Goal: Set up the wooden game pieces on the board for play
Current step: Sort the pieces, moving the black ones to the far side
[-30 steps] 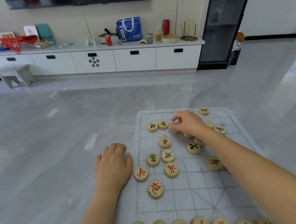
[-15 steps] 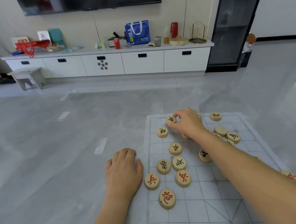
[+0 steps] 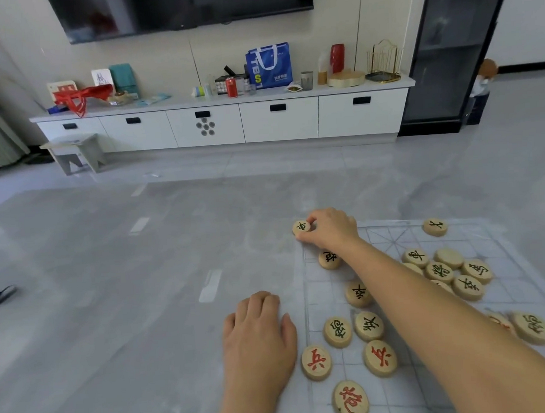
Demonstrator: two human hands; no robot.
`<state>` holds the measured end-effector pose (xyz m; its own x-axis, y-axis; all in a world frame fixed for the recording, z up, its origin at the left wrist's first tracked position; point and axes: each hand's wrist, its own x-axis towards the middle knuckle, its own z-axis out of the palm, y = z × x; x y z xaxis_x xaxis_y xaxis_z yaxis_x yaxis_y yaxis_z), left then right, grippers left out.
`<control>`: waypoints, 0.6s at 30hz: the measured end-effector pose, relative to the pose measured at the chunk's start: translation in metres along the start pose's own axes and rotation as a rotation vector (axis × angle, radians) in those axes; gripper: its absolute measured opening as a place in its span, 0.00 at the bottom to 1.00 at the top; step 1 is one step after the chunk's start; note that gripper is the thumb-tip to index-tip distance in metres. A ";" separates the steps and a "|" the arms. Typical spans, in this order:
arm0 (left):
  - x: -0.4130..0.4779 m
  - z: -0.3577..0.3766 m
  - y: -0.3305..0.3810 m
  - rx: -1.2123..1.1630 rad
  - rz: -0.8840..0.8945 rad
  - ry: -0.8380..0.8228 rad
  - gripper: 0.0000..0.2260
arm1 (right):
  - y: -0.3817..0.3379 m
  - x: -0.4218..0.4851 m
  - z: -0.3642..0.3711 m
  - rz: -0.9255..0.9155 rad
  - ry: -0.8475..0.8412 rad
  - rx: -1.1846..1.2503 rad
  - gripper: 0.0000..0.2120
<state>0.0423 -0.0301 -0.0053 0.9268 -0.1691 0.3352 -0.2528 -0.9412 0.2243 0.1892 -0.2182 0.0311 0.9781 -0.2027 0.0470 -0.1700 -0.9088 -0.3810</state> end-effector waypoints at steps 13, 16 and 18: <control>0.001 -0.002 0.000 -0.025 -0.029 -0.059 0.16 | 0.076 -0.071 -0.069 -0.036 -0.107 0.294 0.07; 0.001 -0.002 0.001 -0.040 -0.037 -0.060 0.18 | 0.093 -0.089 -0.071 -0.073 -0.089 0.215 0.05; 0.001 -0.002 0.000 -0.045 -0.041 -0.061 0.19 | 0.106 -0.097 -0.075 -0.087 -0.010 0.190 0.06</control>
<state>0.0430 -0.0299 -0.0030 0.9516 -0.1494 0.2685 -0.2250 -0.9339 0.2779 0.0668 -0.3220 0.0559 0.9895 -0.1216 0.0785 -0.0598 -0.8373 -0.5434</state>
